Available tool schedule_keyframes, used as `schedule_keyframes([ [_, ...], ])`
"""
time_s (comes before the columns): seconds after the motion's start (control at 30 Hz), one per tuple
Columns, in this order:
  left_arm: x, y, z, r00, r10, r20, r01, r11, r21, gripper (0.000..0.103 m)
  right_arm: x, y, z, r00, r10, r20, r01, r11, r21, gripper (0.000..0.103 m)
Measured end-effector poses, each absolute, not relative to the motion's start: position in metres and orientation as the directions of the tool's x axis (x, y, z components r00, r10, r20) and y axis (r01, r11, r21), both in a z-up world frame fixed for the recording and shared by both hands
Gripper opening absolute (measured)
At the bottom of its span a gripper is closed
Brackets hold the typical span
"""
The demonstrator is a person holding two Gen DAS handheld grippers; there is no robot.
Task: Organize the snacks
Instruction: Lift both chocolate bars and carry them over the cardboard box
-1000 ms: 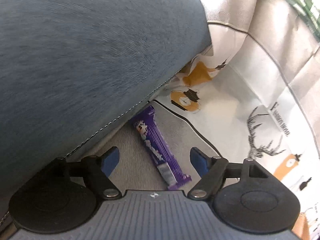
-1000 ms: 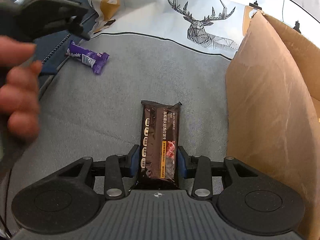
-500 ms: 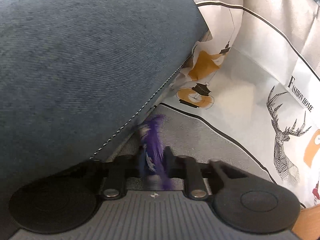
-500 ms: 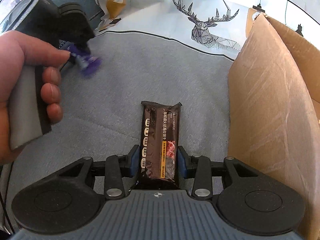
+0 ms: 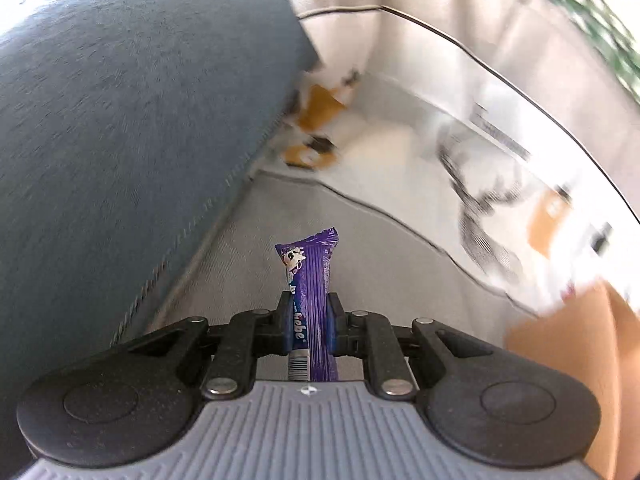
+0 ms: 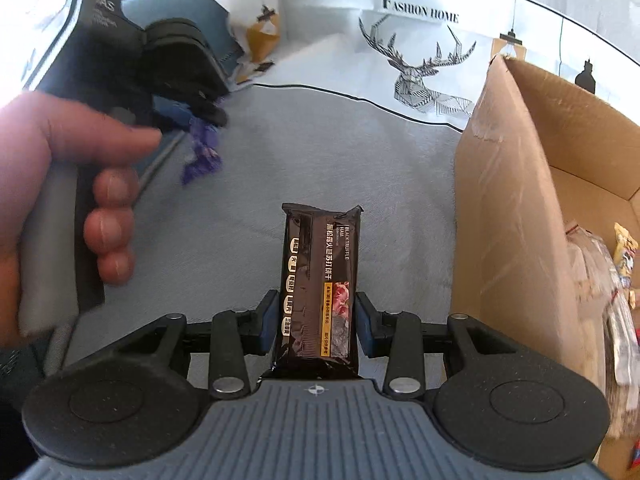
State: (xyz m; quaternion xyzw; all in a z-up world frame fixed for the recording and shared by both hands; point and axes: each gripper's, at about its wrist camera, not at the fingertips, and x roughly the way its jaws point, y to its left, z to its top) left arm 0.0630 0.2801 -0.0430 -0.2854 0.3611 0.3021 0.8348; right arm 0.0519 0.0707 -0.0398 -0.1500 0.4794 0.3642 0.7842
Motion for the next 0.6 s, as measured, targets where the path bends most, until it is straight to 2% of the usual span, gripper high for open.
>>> schedule_keyframes([
  [0.33,-0.012,0.201,0.003,0.675,0.244,-0.697,-0.561,0.782,-0.27,0.017,0.015,0.015,0.013,0.337,0.534,-0.775,-0.716,0.681,0.157,0.041],
  [0.4,-0.031,0.186,0.012,0.71,0.216,-0.67,-0.535,0.785,-0.312,0.017,0.01,-0.002,0.026,0.371,0.55,-0.748,-0.712,0.686,0.151,0.041],
  [0.6,-0.073,0.133,0.021,0.742,0.196,-0.64,-0.455,0.849,-0.268,0.017,-0.003,-0.066,0.058,0.473,0.609,-0.637,-0.704,0.696,0.142,0.041],
])
